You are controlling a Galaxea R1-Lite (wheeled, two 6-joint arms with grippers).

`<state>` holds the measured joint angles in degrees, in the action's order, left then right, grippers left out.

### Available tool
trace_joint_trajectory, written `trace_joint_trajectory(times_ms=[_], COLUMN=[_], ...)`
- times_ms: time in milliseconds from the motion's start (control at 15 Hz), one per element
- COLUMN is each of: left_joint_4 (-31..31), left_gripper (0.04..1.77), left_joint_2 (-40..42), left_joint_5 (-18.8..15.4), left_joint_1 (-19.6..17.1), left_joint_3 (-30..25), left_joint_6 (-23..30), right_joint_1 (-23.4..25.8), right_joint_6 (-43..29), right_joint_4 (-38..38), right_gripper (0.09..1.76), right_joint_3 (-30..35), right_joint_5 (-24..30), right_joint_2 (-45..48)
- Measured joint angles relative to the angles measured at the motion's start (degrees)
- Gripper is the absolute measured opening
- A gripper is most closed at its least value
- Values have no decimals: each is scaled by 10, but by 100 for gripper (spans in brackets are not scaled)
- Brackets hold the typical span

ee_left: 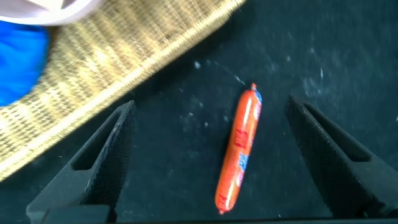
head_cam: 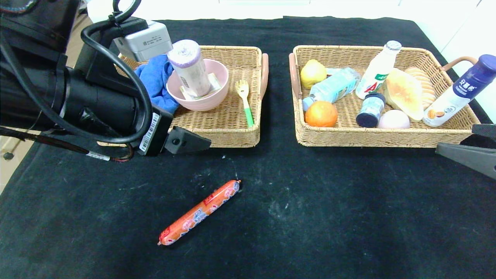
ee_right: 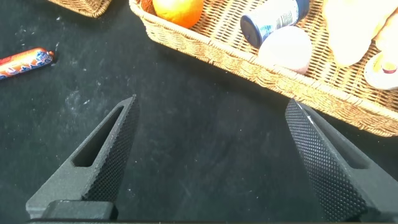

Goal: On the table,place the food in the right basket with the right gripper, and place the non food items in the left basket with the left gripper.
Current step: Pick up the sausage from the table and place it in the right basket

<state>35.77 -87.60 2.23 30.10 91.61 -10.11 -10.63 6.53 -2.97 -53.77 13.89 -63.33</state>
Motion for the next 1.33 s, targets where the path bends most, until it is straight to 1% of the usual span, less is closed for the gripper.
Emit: trace_joint_trajectory(times_ms=[133,400,467,667,867,1133,1333], left_joint_4=[0,0,5,44,47,44,41], left_gripper=[172,172,172,172,172,172,172], left_joint_2=[4,12,13,15,12,-4,-22], left_joint_5=[2,3,4,12,22,59,84], left_joint_1=[9,13,13,19,37,63,75], left_joint_3=[-15,-48,-57,-69,-82,-97,-111], left_joint_6=[-14,-31,-41,-60,-62,-60,-59], right_joint_1=[-1,-1,-1,-1,-2,-4,-4], right_joint_6=[0,0,0,0,0,0,0], right_joint_4=[0,0,0,0,0,0,0], right_gripper=[171,171,171,171,171,171,171], right_joint_3=[1,1,1,2,2,2,3], right_joint_5=[0,0,0,0,0,0,0], right_joint_2=[0,0,0,0,0,0,0])
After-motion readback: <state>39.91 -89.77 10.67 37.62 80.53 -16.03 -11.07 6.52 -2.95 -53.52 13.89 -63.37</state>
